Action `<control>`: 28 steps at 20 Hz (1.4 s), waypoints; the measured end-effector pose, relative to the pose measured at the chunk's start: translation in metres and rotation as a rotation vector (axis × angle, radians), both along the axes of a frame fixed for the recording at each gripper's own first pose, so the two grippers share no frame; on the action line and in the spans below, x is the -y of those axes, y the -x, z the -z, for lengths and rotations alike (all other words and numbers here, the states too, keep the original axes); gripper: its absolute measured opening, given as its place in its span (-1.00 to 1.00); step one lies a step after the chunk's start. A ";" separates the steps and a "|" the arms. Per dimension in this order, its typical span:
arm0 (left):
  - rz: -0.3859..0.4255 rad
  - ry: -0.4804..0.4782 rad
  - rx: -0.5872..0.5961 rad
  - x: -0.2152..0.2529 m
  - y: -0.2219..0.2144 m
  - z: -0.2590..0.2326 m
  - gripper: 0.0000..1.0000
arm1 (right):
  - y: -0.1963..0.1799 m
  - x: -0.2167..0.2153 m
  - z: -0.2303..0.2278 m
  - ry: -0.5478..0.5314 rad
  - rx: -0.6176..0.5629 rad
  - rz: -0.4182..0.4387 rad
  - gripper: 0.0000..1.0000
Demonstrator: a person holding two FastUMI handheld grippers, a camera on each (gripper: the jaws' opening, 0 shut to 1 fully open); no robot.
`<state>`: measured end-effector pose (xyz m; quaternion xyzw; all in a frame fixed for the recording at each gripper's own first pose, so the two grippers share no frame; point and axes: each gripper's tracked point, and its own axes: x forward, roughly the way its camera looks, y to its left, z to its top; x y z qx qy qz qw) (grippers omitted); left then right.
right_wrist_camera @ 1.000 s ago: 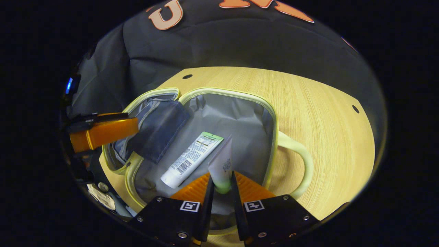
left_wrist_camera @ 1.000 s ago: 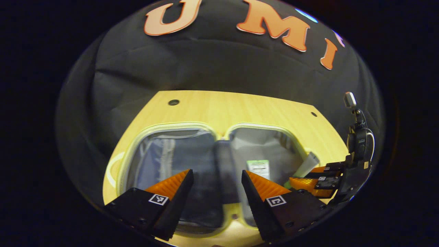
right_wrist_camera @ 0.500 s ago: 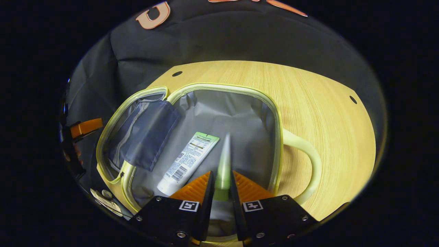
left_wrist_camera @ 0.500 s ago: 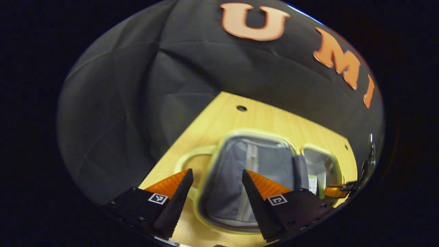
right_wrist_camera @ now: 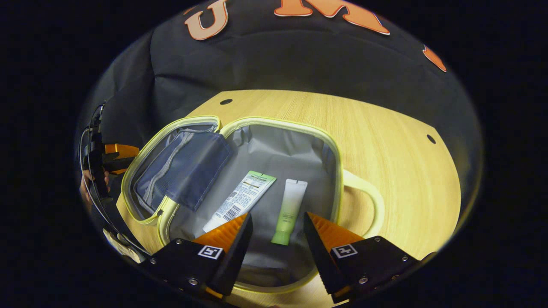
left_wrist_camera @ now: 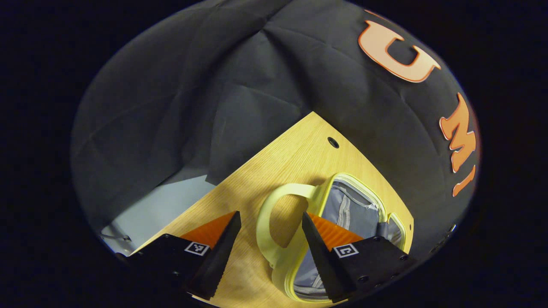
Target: First open the suitcase, pack the skin care products into it, and then close the suitcase.
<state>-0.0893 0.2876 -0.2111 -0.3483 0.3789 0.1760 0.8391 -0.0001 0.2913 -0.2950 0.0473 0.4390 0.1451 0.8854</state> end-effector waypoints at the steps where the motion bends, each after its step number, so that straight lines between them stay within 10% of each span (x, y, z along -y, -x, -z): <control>1: -0.004 0.018 -0.008 0.000 0.000 0.006 0.79 | -0.001 0.008 -0.006 0.012 0.020 0.016 0.59; 5: -0.052 0.108 -0.008 0.006 -0.010 0.025 0.56 | 0.005 0.032 -0.035 0.006 0.079 0.085 0.72; 9: 0.003 0.127 -0.013 0.012 -0.022 0.044 -0.68 | 0.006 0.057 -0.063 -0.005 0.129 0.144 0.75; 15: 0.083 0.060 0.090 0.010 -0.026 -0.003 -0.85 | -0.002 0.106 -0.103 -0.028 0.225 0.264 0.75; 28: 0.199 -0.121 0.419 0.083 -0.062 -0.214 -0.87 | 0.002 0.169 -0.125 0.035 0.319 0.237 0.81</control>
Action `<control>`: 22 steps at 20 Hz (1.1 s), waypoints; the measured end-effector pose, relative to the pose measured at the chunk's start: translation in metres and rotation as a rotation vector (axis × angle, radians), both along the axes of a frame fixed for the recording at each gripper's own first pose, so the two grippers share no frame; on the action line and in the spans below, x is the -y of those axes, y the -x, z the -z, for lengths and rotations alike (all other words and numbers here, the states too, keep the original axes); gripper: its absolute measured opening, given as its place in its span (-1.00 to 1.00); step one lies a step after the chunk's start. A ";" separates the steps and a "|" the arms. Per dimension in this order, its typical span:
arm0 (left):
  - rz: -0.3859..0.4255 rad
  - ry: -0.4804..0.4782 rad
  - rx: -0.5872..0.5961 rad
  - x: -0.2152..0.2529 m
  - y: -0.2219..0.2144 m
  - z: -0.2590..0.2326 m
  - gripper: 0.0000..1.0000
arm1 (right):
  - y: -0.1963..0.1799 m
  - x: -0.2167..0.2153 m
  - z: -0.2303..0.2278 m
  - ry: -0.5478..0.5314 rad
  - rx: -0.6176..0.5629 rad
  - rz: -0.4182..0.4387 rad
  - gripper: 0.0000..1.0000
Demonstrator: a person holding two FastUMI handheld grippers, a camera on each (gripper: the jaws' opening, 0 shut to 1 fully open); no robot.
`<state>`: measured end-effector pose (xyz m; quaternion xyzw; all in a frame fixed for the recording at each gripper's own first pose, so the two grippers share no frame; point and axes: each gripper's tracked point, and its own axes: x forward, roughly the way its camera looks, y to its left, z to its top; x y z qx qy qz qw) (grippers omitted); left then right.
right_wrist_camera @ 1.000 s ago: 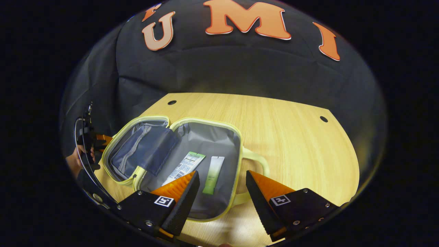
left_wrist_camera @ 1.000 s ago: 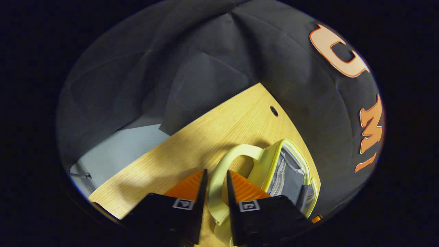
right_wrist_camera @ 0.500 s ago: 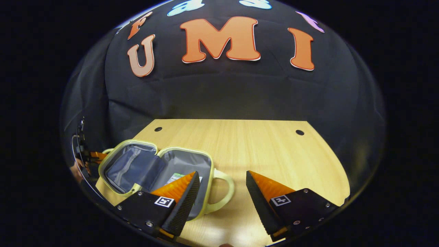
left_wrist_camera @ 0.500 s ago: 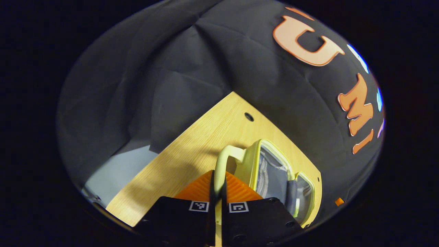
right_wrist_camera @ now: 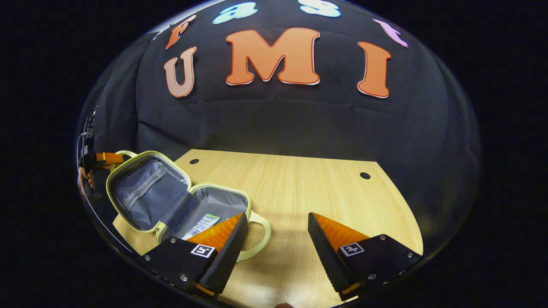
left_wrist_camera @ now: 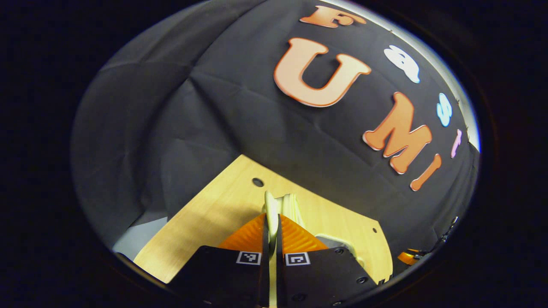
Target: First open the suitcase, pack the skin care products into it, and then close the suitcase.
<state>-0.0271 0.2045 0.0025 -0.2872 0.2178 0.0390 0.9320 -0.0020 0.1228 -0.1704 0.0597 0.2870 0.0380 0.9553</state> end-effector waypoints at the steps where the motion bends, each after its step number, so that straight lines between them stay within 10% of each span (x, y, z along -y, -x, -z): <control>1: 0.014 -0.012 0.021 0.012 -0.004 -0.012 -0.87 | 0.000 0.004 -0.002 0.002 0.010 -0.001 0.81; 22: 0.216 0.015 0.134 0.292 -0.018 -0.086 -0.87 | 0.013 0.082 0.015 -0.052 0.041 -0.033 0.81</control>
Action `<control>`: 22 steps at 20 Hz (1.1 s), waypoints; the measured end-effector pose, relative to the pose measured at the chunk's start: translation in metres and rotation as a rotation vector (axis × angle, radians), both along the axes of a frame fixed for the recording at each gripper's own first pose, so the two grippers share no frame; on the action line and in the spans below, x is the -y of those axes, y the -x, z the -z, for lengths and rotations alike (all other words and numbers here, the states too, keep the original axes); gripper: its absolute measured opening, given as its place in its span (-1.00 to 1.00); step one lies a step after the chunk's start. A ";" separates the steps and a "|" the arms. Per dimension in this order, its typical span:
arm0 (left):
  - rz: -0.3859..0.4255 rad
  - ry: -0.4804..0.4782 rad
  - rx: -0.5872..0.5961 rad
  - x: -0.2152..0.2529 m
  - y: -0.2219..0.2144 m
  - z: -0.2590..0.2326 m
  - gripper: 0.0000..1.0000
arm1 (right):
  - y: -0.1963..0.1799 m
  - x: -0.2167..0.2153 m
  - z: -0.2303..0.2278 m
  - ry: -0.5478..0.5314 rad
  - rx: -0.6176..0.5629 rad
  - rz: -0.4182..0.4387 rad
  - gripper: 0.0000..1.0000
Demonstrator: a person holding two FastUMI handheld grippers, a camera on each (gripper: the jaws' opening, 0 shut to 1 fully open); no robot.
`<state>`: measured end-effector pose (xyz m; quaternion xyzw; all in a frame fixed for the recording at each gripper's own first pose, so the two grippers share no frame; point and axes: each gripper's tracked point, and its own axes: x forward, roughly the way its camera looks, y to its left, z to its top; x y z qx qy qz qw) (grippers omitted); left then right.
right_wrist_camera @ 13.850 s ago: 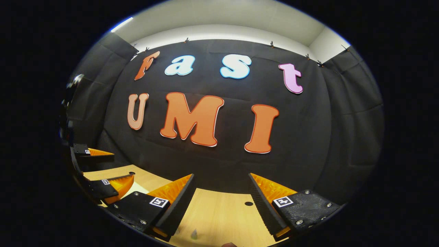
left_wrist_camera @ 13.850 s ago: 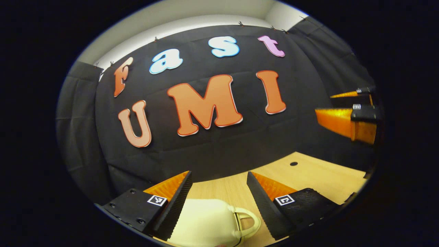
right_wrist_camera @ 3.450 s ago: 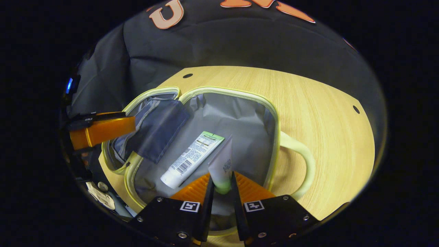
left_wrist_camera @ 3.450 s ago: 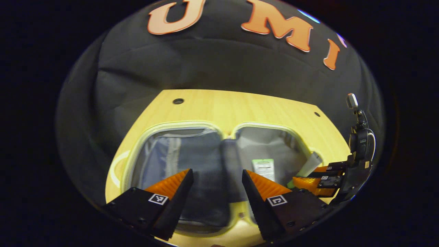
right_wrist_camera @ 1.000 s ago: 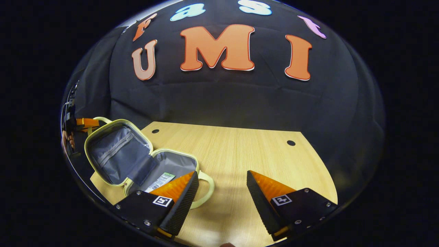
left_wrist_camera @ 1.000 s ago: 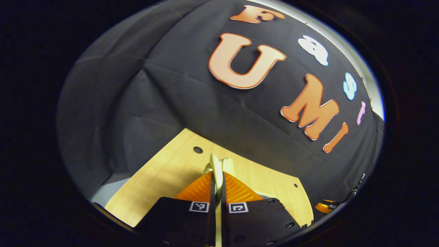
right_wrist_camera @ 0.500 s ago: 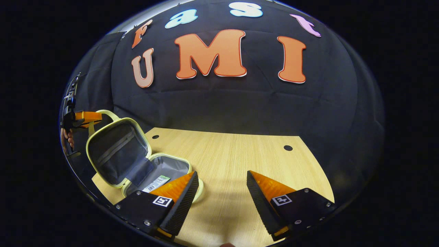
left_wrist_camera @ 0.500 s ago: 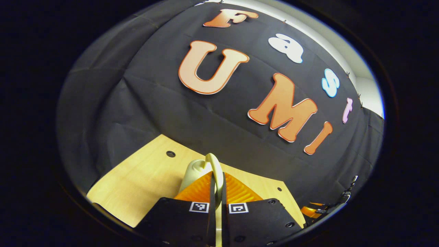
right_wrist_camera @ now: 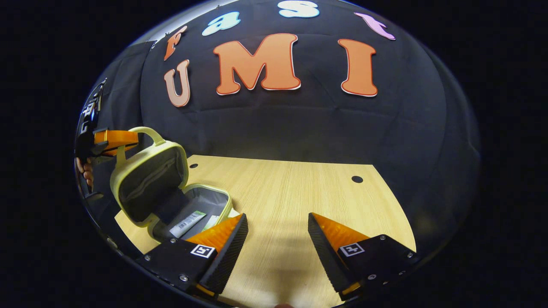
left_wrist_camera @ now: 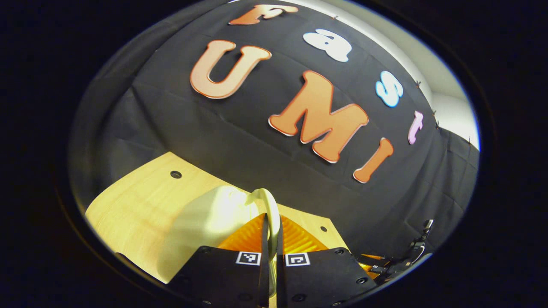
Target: First open the suitcase, pack the skin care products into it, and then close the suitcase.
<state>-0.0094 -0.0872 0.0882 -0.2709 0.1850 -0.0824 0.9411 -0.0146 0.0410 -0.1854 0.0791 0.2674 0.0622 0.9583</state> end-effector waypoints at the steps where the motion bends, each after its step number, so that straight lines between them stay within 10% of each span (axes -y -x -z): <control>1: 0.021 -0.020 -0.010 0.015 -0.006 0.004 -0.87 | 0.000 0.005 0.000 0.001 0.001 0.004 0.81; 15: 0.273 -0.316 -0.328 0.173 0.021 0.155 -0.67 | 0.008 0.042 0.015 -0.054 -0.012 -0.008 0.81; 22: 0.353 -0.268 -0.351 0.234 0.042 0.155 -0.65 | 0.001 0.054 0.019 -0.065 -0.016 -0.014 0.81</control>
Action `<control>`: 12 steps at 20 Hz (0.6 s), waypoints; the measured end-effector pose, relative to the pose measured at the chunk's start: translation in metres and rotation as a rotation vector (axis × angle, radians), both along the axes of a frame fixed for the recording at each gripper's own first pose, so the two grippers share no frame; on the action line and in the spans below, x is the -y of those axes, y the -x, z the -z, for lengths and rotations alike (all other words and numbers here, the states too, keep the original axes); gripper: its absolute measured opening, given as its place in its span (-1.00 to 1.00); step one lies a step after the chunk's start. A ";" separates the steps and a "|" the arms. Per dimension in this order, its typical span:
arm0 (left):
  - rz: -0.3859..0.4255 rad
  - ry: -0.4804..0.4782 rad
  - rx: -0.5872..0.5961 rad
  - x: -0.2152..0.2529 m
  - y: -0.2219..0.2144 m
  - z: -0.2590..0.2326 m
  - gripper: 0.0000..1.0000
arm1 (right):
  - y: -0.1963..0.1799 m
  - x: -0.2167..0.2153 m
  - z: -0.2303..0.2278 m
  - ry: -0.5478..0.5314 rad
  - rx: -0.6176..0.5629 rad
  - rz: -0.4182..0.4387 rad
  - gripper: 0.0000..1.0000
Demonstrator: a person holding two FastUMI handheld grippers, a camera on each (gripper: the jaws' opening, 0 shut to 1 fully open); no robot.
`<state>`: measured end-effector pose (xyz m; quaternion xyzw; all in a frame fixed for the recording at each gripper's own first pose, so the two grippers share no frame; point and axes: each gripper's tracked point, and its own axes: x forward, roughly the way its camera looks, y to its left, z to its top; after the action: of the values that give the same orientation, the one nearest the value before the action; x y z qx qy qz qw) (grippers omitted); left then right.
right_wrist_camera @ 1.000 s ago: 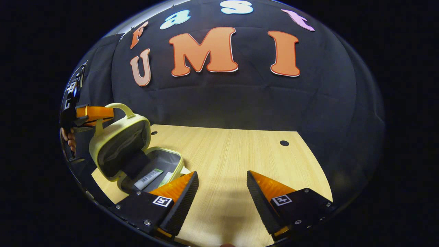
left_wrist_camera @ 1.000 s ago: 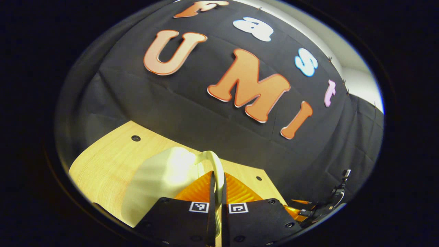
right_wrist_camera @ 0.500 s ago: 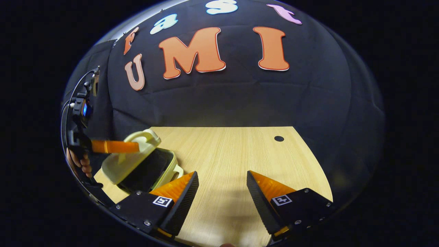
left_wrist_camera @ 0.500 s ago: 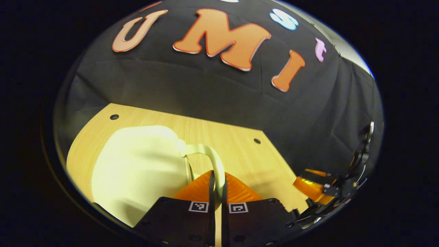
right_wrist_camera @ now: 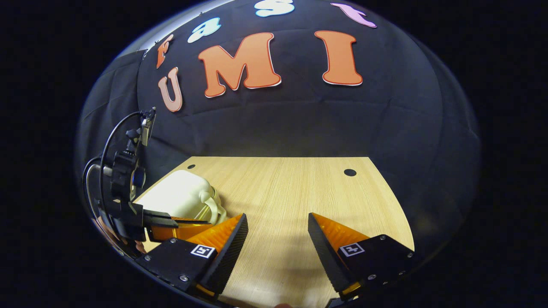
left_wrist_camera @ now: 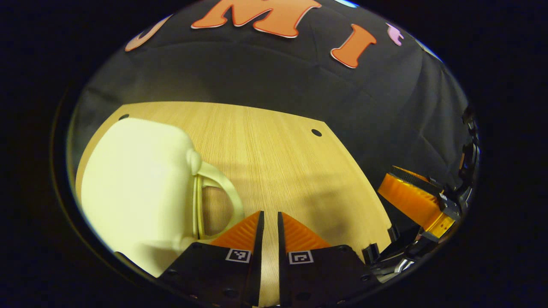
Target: First open the suitcase, pack the skin care products into it, and then close the suitcase.
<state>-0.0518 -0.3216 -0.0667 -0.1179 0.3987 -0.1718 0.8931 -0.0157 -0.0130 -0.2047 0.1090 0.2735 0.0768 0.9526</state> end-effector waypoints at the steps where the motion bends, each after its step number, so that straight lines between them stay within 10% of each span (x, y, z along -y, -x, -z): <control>1: 0.001 -0.020 0.034 -0.014 0.000 -0.004 -0.41 | -0.002 0.002 -0.002 -0.001 0.008 0.001 0.81; 5: -0.051 -0.111 0.216 -0.013 -0.023 -0.049 0.76 | -0.017 0.010 -0.029 0.042 0.106 0.037 0.81; 12: -0.183 -0.196 0.567 -0.050 -0.038 -0.148 0.95 | -0.036 -0.006 -0.102 0.086 0.335 0.045 0.87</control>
<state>-0.0134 -0.2716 0.0811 -0.0139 0.1360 -0.0776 0.9876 0.0204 -0.0074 -0.1025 0.0600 0.1115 0.0608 0.9901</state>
